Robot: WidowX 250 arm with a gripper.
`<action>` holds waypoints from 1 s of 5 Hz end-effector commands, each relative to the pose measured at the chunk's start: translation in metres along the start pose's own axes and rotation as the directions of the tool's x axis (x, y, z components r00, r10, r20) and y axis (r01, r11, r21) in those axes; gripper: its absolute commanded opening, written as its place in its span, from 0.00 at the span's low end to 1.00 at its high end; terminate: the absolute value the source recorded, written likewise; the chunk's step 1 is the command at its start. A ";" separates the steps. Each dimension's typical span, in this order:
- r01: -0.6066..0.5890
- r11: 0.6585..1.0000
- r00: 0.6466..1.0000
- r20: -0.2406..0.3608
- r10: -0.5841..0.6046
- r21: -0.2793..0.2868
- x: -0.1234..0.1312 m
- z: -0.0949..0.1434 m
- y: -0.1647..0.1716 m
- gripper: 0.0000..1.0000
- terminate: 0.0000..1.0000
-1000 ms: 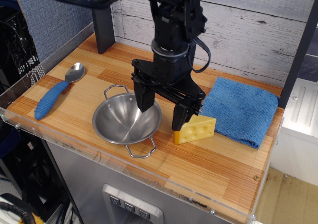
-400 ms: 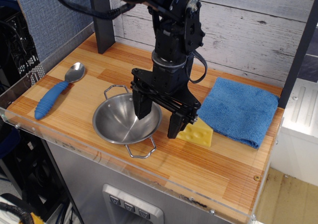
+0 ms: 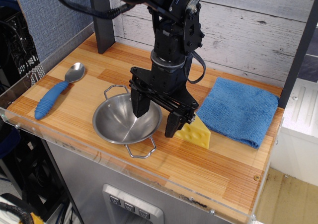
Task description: Move the wok closer to the spoon
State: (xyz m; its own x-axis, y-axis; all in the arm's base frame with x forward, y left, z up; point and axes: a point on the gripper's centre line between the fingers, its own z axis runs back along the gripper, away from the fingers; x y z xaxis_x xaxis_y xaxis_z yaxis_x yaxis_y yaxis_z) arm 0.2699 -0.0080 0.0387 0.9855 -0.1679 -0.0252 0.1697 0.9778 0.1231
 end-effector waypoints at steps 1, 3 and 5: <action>-0.006 1.000 1.000 0.005 0.006 0.011 0.005 -0.009 -0.002 1.00 0.00; 0.003 1.000 1.000 -0.007 -0.003 0.003 0.007 -0.018 -0.004 0.00 0.00; 0.004 1.000 1.000 -0.006 -0.004 -0.002 0.006 -0.013 -0.003 0.00 0.00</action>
State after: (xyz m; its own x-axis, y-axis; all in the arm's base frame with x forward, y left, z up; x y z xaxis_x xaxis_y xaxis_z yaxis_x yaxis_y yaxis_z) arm 0.2696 -0.0113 0.0157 0.9839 -0.1644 -0.0702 0.1720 0.9777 0.1208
